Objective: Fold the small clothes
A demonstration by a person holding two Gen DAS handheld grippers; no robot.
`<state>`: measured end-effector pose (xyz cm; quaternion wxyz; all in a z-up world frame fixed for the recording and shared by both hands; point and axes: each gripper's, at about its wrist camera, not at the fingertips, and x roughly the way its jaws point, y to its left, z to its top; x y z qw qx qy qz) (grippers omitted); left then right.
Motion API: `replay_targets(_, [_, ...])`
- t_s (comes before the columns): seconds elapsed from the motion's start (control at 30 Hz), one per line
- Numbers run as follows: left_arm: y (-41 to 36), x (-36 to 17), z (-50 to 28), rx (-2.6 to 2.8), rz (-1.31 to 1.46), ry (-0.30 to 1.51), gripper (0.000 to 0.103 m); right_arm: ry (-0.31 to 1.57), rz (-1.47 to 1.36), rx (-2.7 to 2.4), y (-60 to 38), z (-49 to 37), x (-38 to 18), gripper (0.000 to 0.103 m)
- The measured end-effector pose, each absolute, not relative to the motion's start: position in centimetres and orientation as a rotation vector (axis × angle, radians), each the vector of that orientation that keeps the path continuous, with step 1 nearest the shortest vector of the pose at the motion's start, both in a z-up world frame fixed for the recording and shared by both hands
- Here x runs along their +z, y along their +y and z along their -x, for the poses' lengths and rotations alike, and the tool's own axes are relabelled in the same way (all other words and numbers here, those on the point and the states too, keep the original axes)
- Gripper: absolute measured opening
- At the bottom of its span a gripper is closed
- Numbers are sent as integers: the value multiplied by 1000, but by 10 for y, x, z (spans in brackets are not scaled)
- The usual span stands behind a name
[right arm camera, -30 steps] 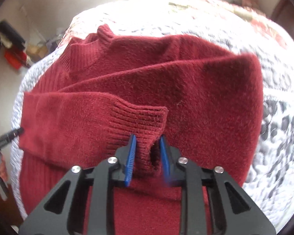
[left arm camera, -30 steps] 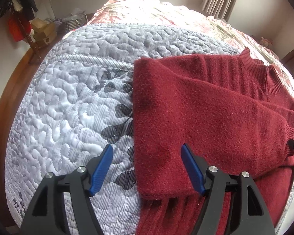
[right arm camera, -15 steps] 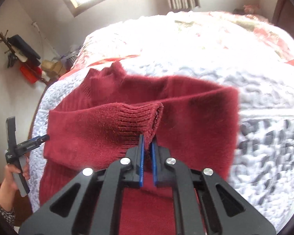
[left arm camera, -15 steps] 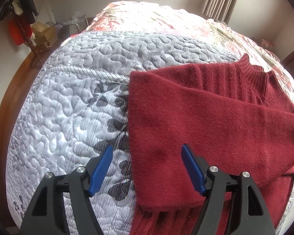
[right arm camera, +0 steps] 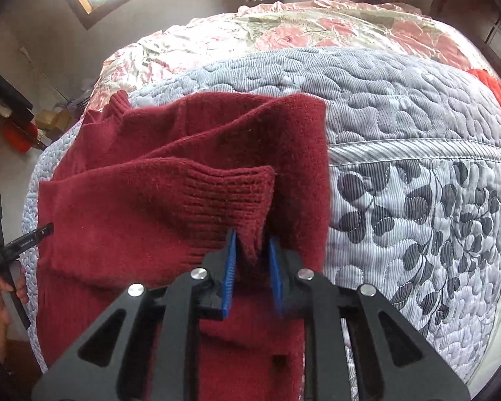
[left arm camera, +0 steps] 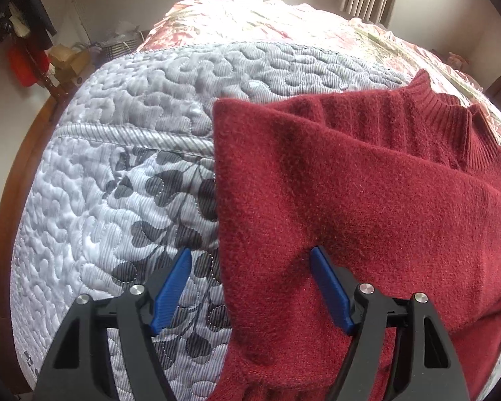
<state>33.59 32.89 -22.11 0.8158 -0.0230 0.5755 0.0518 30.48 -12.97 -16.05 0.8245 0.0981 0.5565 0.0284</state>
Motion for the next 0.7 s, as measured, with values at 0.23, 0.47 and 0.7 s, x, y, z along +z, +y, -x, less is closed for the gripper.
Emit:
replay_targets(0.23, [332,-234,-339,127,68,1239,82,1198,-223,48,-131,-308,-175,16])
replay_targets(0.47, [337,-201,-299,64,24,1213,80,1129,-263,79,-139,-262,-139,33])
replay_targets(0.7, [345,-187,-217,19,15,1236,81,1173,-239,103,-135,-178,-128,36])
